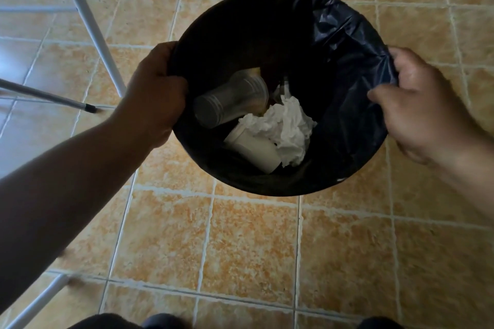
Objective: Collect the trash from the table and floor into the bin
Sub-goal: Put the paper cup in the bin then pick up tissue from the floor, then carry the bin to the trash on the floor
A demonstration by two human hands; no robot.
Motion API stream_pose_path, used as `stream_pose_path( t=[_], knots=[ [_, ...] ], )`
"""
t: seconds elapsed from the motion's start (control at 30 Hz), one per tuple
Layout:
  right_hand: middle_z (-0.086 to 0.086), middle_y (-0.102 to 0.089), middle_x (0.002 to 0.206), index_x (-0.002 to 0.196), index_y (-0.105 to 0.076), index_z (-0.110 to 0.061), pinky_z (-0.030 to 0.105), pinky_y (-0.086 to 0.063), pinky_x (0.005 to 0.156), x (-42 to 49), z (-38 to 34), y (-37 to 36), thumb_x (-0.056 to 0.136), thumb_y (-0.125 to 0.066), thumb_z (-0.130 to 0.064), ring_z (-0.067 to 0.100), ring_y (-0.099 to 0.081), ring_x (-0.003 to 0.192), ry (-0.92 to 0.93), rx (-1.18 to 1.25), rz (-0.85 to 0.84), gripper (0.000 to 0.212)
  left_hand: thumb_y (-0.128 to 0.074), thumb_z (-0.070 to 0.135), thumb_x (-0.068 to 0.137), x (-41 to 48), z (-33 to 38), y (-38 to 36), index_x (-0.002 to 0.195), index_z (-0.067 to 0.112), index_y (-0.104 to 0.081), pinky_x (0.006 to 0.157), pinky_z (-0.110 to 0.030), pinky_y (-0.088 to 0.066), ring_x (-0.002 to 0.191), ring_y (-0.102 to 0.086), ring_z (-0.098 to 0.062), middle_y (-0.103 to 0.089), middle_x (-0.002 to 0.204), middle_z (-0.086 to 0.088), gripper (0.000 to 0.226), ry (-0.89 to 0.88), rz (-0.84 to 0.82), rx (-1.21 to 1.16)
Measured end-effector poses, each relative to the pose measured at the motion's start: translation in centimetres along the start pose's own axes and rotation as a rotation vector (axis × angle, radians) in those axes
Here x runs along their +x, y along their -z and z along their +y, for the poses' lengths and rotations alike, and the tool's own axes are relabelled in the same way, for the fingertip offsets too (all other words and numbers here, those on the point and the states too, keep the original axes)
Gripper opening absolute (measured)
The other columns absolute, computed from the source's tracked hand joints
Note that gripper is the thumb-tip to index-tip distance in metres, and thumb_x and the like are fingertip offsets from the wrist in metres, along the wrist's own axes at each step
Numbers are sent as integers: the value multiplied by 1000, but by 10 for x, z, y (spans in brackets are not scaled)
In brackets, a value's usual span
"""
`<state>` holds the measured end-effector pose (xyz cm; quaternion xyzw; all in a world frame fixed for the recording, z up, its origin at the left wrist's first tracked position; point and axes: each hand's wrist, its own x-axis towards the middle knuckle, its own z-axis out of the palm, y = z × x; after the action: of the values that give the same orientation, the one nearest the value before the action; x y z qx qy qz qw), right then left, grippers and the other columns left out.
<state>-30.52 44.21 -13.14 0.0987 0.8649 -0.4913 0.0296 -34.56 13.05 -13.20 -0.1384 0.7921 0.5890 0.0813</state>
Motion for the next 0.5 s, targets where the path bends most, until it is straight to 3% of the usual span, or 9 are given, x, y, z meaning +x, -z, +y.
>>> stream_pose_path(
  t=[0.1,0.2,0.33,0.5],
  knots=[
    [-10,-71,107,114,-58,-43,56,-56,84,1,-3,-1,82,-46,-14,16,-68,97,-2,-46,24,45,-43,-23,68,-3,3,-1,128,7,-57,83,-53,-59,101,-70,-28,-68,113,-12,69,-1,3,-72],
    [-9,-69,111,126,-54,-30,48,-57,84,-11,-10,2,84,-45,-9,13,-66,100,-11,-116,2,48,-39,-26,67,-21,12,-3,128,1,-57,78,-46,-60,99,-71,-28,-69,112,-15,69,43,35,-176],
    [-10,-67,120,134,-51,-23,40,-55,90,-38,-34,22,83,-43,-7,6,-64,109,-33,-178,-43,54,-36,-26,67,-67,26,-1,130,-8,-51,86,-57,-56,108,-66,-38,-64,120,-28,67,56,8,-234],
    [-8,-65,124,136,-50,-16,25,-53,91,-82,-92,71,82,-42,0,-1,-62,110,-116,-152,-78,57,-33,-25,69,-136,78,13,132,-6,-50,96,-55,-52,117,-63,-34,-64,123,-24,69,136,29,-314]
  ],
)
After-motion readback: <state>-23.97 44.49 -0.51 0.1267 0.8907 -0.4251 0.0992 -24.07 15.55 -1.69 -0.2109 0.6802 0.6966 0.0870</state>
